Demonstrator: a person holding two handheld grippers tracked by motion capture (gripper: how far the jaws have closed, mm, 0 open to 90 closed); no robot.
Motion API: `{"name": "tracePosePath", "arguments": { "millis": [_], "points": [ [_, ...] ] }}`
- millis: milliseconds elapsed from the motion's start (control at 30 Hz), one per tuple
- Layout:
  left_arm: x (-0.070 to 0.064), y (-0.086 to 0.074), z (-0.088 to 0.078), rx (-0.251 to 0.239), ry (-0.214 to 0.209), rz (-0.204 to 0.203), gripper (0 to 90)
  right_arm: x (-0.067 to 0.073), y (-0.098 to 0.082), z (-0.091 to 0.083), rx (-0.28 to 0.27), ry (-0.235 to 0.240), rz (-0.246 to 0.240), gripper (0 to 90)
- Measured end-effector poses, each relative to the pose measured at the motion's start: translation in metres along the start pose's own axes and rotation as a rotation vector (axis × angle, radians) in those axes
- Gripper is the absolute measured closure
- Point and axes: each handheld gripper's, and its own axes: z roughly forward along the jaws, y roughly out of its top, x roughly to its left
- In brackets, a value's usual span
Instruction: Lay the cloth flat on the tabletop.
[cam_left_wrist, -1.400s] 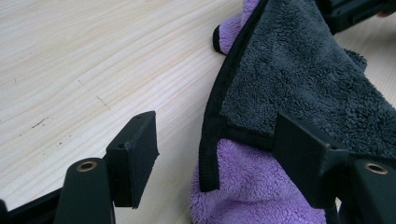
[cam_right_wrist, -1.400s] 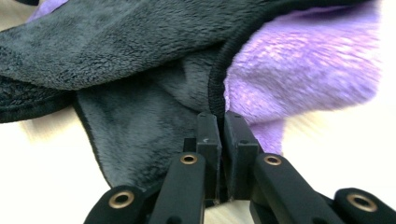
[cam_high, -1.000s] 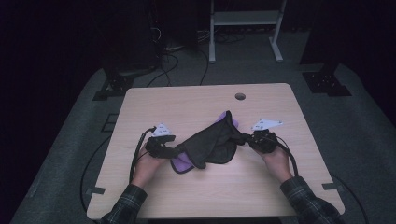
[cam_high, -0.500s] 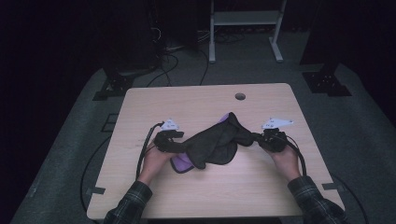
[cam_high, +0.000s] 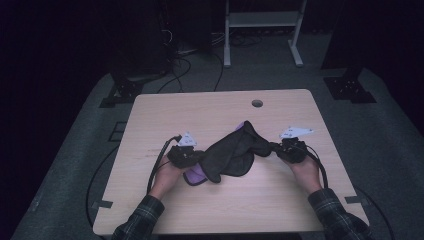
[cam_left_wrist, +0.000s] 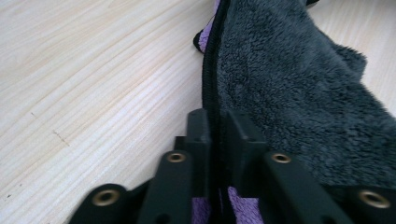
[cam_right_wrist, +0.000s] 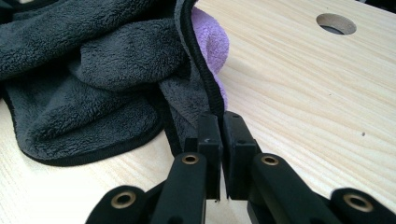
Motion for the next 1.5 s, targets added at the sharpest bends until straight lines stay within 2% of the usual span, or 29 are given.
{"name": "tracePosePath", "arguments": {
  "millis": [200, 333, 533, 600, 733, 867, 967, 1100, 1300, 1500],
  "points": [
    [0.0, 0.001, -0.01, -0.011, 0.012, -0.012, 86.9, -0.002, 0.001, -0.003, -0.011, -0.007, -0.005, 86.2],
    [0.006, 0.001, -0.019, -0.032, 0.032, -0.024, 87.3, -0.006, 0.003, -0.009, -0.027, -0.021, 0.004, 86.4],
    [0.02, 0.003, -0.042, -0.094, 0.091, -0.057, 87.7, -0.011, 0.007, -0.023, -0.08, -0.041, 0.015, 86.6],
    [0.024, 0.002, -0.049, -0.113, 0.117, -0.063, 87.7, -0.012, 0.009, -0.027, -0.082, -0.051, 0.006, 86.6],
    [0.029, 0.002, -0.065, -0.151, 0.164, -0.061, 88.0, -0.013, 0.013, -0.04, -0.115, -0.083, -0.011, 86.9],
    [0.03, 0.005, -0.074, -0.178, 0.191, -0.046, 88.0, -0.011, 0.017, -0.054, -0.154, -0.086, -0.028, 87.1],
    [0.028, 0.015, -0.084, -0.197, 0.217, -0.022, 88.1, -0.004, 0.022, -0.062, -0.194, -0.112, -0.068, 87.3],
    [0.03, 0.031, -0.098, -0.247, 0.236, -0.012, 88.0, -0.003, 0.038, -0.076, -0.243, -0.117, -0.078, 87.3],
    [0.036, 0.053, -0.104, -0.279, 0.249, 0.002, 88.1, -0.011, 0.06, -0.088, -0.311, -0.13, -0.069, 87.3],
    [0.045, 0.074, -0.115, -0.321, 0.27, 0.01, 88.1, -0.018, 0.085, -0.095, -0.342, -0.147, -0.087, 87.3]
  ]
}}
